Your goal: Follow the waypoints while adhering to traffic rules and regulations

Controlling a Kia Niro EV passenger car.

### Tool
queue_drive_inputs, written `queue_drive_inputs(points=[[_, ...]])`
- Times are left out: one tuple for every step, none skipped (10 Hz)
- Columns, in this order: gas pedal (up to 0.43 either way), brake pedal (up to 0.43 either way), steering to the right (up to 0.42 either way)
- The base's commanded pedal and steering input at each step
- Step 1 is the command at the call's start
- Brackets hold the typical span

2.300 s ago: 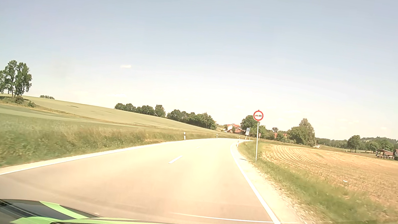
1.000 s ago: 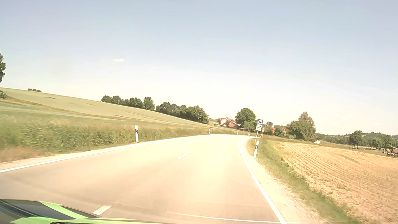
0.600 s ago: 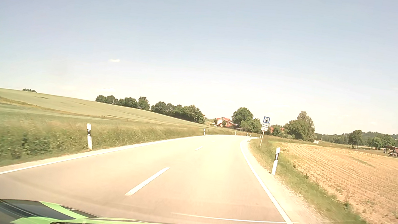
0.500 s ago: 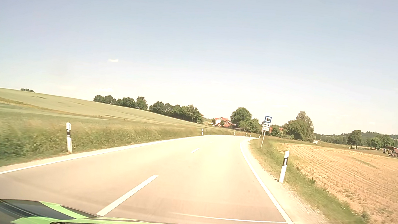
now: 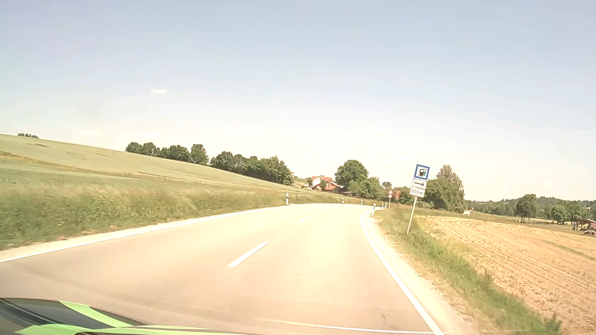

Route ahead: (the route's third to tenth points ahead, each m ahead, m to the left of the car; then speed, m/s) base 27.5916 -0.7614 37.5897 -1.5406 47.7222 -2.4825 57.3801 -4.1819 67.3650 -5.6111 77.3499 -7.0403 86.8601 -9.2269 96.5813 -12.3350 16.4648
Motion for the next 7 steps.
queue_drive_inputs(points=[[0.079, 0.0, 0.02], [0.079, 0.0, 0.018], [0.098, 0.0, 0.016], [0.11, 0.0, 0.016], [0.118, 0.0, 0.015], [0.13, 0.0, 0.015], [0.15, 0.0, 0.015]])
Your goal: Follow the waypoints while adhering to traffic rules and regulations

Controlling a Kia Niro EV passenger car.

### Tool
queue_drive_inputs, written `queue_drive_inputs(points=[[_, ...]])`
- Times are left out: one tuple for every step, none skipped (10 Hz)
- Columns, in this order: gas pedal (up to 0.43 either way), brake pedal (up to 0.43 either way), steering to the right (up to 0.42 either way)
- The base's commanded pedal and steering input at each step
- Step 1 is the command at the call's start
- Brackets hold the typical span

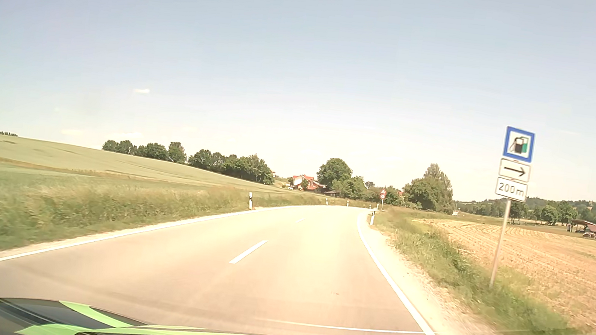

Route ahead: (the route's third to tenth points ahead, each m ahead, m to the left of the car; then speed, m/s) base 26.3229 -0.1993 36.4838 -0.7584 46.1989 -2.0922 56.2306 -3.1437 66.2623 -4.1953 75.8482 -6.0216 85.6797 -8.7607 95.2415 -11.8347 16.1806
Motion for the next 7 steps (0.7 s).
queue_drive_inputs(points=[[0.157, 0.0, 0.015], [0.157, 0.0, 0.015], [0.169, 0.0, 0.014], [0.169, 0.0, 0.014], [0.169, 0.0, 0.012], [0.169, 0.0, 0.011], [0.169, 0.0, 0.01]])
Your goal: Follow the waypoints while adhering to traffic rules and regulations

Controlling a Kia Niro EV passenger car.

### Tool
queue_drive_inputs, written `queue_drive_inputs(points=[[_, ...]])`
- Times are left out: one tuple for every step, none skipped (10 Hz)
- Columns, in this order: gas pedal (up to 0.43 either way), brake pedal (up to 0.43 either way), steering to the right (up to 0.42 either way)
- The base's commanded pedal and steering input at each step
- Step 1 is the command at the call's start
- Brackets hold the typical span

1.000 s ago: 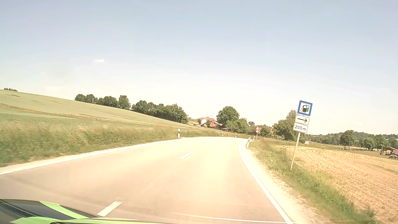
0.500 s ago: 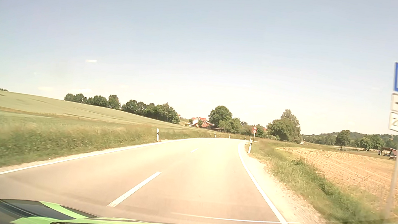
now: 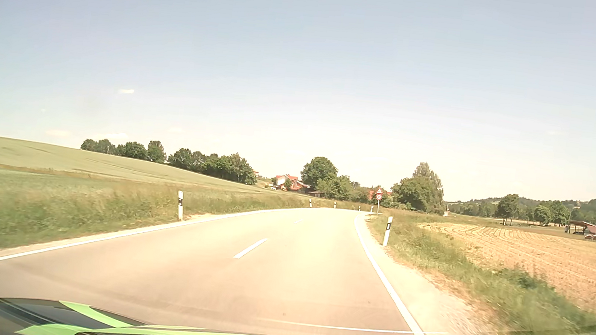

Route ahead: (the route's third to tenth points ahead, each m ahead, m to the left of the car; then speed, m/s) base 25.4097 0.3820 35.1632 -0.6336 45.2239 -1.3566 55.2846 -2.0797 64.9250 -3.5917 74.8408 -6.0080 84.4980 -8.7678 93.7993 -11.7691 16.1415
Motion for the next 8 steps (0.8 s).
queue_drive_inputs(points=[[0.169, 0.0, 0.01], [0.169, 0.0, 0.01], [0.169, 0.0, 0.01], [0.157, 0.0, 0.01], [0.13, 0.0, 0.01], [0.067, 0.0, 0.01], [0.067, 0.0, 0.01], [0.087, 0.0, 0.01]])
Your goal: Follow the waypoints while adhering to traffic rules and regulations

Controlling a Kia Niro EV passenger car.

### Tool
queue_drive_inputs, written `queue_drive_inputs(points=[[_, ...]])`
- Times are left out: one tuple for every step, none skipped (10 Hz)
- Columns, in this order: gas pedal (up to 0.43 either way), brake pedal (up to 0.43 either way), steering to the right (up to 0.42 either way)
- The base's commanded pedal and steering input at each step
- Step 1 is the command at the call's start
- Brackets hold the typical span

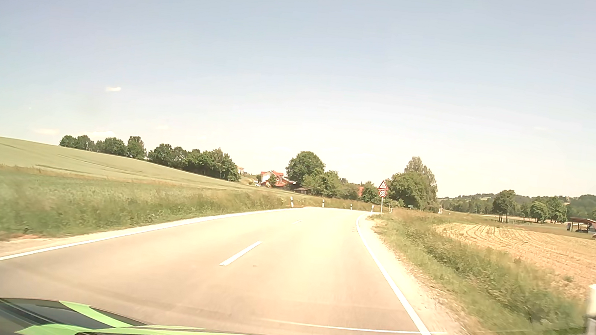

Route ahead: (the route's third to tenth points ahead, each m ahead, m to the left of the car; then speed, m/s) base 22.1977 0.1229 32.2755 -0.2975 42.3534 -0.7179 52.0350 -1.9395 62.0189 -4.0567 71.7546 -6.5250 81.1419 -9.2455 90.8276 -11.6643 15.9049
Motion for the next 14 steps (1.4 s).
queue_drive_inputs(points=[[0.138, 0.0, 0.01], [0.15, 0.0, 0.009], [0.157, 0.0, 0.01], [0.157, 0.0, 0.008], [0.157, 0.0, 0.008], [0.157, 0.0, 0.008], [0.157, 0.0, 0.01], [0.157, 0.0, 0.013], [0.15, 0.0, 0.014], [0.15, 0.0, 0.014], [0.15, 0.0, 0.014], [0.15, 0.0, 0.014], [0.169, 0.0, 0.014], [0.189, 0.0, 0.014]])
